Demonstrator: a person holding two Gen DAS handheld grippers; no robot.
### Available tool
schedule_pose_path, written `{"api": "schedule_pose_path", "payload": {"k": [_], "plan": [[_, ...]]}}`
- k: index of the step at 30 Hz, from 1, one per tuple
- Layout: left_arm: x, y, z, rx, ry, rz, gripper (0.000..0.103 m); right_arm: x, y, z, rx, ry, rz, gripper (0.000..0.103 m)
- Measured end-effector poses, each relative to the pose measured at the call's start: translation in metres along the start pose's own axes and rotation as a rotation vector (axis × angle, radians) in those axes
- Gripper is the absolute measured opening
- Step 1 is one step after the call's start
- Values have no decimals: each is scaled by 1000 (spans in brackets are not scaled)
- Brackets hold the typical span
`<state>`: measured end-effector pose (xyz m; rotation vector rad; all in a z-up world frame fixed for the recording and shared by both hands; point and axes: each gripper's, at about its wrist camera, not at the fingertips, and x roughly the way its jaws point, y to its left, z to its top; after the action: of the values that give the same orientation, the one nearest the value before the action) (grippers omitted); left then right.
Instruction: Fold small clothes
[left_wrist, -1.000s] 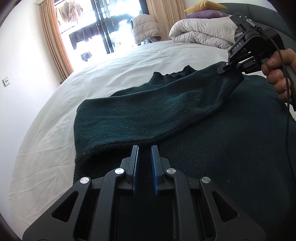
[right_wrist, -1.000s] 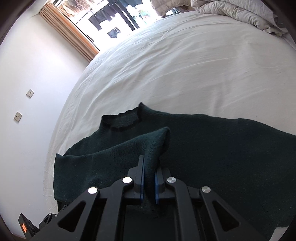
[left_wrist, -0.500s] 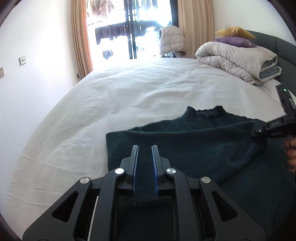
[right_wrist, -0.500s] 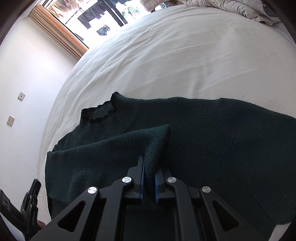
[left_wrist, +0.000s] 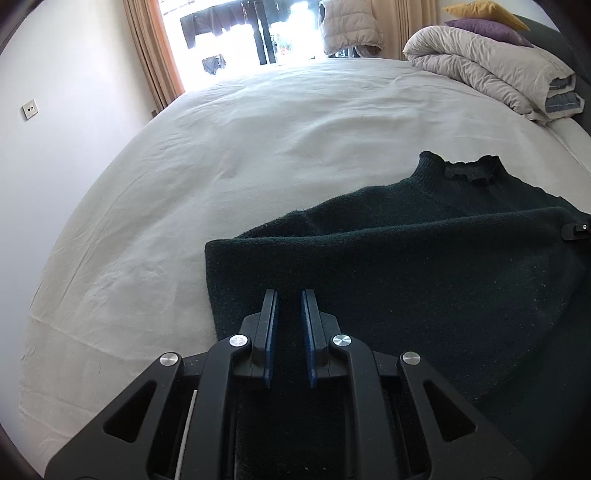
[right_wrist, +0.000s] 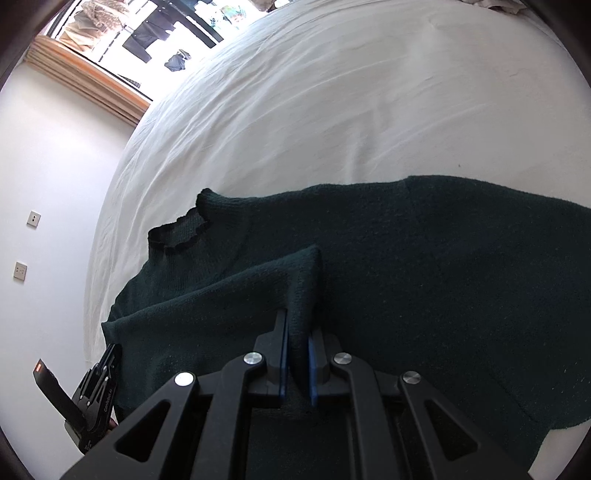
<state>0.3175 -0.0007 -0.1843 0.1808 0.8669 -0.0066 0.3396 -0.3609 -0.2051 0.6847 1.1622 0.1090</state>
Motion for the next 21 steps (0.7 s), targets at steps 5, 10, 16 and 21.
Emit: {"api": "schedule_pose_path", "payload": {"k": [5, 10, 16, 21], "plan": [[3, 4, 3, -7, 13, -27, 13, -23, 9, -1, 11, -28, 40, 9], [6, 5, 5, 20, 23, -49, 13, -24, 2, -7, 72, -16, 72, 9], [13, 8, 3, 27, 23, -63, 13, 3, -24, -7, 93, -15, 26, 8], [14, -1, -2, 75, -7, -7, 13, -25, -10, -11, 29, -160, -93, 35]]}}
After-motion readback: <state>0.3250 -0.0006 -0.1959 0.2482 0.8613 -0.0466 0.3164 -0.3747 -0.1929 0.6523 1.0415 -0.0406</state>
